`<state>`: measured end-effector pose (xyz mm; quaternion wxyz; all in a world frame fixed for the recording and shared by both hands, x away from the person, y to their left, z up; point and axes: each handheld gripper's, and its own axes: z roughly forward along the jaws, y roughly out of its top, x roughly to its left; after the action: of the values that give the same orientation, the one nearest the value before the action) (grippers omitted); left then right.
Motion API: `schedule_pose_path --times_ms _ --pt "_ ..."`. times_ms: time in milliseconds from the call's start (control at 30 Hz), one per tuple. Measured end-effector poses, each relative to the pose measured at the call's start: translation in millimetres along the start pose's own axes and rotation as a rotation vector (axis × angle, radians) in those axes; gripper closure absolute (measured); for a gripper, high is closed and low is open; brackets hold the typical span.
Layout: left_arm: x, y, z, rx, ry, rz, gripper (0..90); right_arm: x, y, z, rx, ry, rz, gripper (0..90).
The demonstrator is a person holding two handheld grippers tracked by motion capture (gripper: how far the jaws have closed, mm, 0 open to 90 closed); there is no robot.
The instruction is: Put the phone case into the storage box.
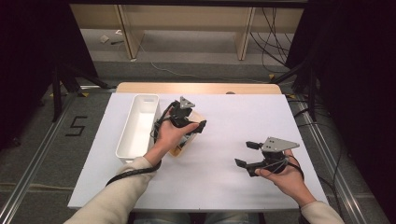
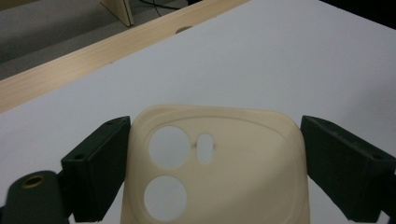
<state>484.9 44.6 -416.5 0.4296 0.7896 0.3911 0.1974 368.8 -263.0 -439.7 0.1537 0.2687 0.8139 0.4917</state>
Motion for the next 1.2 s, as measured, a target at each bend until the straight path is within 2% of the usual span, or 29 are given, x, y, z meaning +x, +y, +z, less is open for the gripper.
schedule_pose_path --times_ms 767,1200 --pt "-4.4 15.9 -19.3 -0.108 0.021 -0.005 11.4 -0.8 0.3 -0.7 -0.012 -0.006 -0.004 20.1" --pt "-4.6 29.4 -39.2 -0.178 0.042 -0.011 11.4 -1.0 0.9 -2.0 -0.013 -0.016 -0.005 19.8"
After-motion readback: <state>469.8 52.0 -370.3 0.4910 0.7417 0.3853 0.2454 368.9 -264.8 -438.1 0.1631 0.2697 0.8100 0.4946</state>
